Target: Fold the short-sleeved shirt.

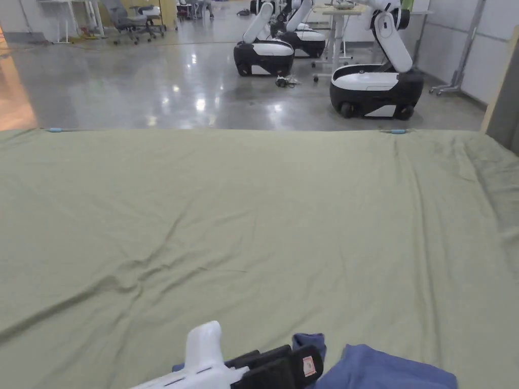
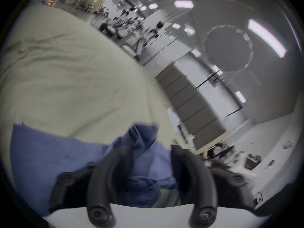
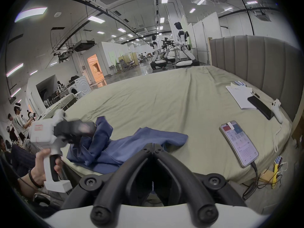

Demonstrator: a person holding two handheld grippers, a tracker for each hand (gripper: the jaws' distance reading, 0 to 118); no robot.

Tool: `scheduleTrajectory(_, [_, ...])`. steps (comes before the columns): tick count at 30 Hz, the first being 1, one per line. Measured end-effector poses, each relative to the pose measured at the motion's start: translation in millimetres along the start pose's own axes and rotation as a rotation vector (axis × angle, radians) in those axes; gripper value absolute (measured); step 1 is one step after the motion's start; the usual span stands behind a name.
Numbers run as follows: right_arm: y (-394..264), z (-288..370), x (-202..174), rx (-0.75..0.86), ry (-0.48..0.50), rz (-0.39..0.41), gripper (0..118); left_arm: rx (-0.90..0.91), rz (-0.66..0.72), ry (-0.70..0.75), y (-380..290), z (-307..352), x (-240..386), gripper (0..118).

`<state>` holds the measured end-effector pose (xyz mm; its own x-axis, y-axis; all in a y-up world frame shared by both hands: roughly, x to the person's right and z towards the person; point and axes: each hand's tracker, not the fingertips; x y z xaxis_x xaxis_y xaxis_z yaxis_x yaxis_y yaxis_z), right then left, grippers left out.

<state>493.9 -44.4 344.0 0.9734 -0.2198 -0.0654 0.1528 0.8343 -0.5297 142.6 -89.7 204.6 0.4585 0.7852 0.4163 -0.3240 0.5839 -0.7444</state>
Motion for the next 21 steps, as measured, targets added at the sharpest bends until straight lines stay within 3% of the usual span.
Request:
scheduleTrajectory(1, [-3.0, -0.7, 1.6, 0.006, -0.001, -0.002, 0, 0.028, 0.006, -0.019, 7.8, 12.8, 3.3, 53])
scheduleTrajectory(4, [-8.0, -5.2, 7.1, -0.002, 0.015, -0.029, 0, 0.039, -0.021, 0.155, 22.4, 30.0, -4.7, 46])
scheduleTrajectory(5, [-9.5, -6.7, 8.1, -0.004, 0.015, -0.039, 0, 0.045, -0.025, 0.199, 20.9, 29.3, -8.8, 35])
scheduleTrajectory(6, [-10.6, -7.6, 8.9, -0.007, 0.017, -0.046, 0, 0.035, 0.001, 0.198, 16.9, 25.5, -17.3, 12])
scheduleTrajectory(7, [-12.0, -7.8, 9.0, -0.007, 0.018, -0.052, 0, 0.015, 0.060, 0.202, 10.7, 19.2, -26.4, 5])
scheduleTrajectory(9, [-12.1, -7.1, 5.3, -0.011, 0.025, -0.066, 0, -0.089, 0.154, 0.127, -10.5, -9.4, -39.8, 5])
scheduleTrajectory(12, [-11.6, -5.6, 1.4, -0.023, 0.026, -0.050, 0, -0.245, 0.133, 0.122, -41.3, -52.3, -47.0, 5])
scheduleTrajectory(14, [-9.9, -3.5, -1.6, -0.026, 0.022, -0.027, 0, -0.243, 0.127, 0.175, -48.3, -68.6, -46.4, 5])
scheduleTrajectory(18, [-10.4, -5.3, -4.7, -0.026, 0.035, -0.018, 0, -0.212, 0.133, 0.133, -29.5, -44.4, -40.6, 5])
scheduleTrajectory(19, [-10.0, -7.7, -4.9, -0.030, 0.036, -0.017, 0, -0.167, 0.100, 0.115, -23.6, -28.8, -36.9, 11])
scheduleTrajectory(21, [-14.6, -11.3, -1.0, -0.035, 0.033, -0.011, 0, -0.079, 0.083, 0.051, -9.1, 10.7, -31.1, 47])
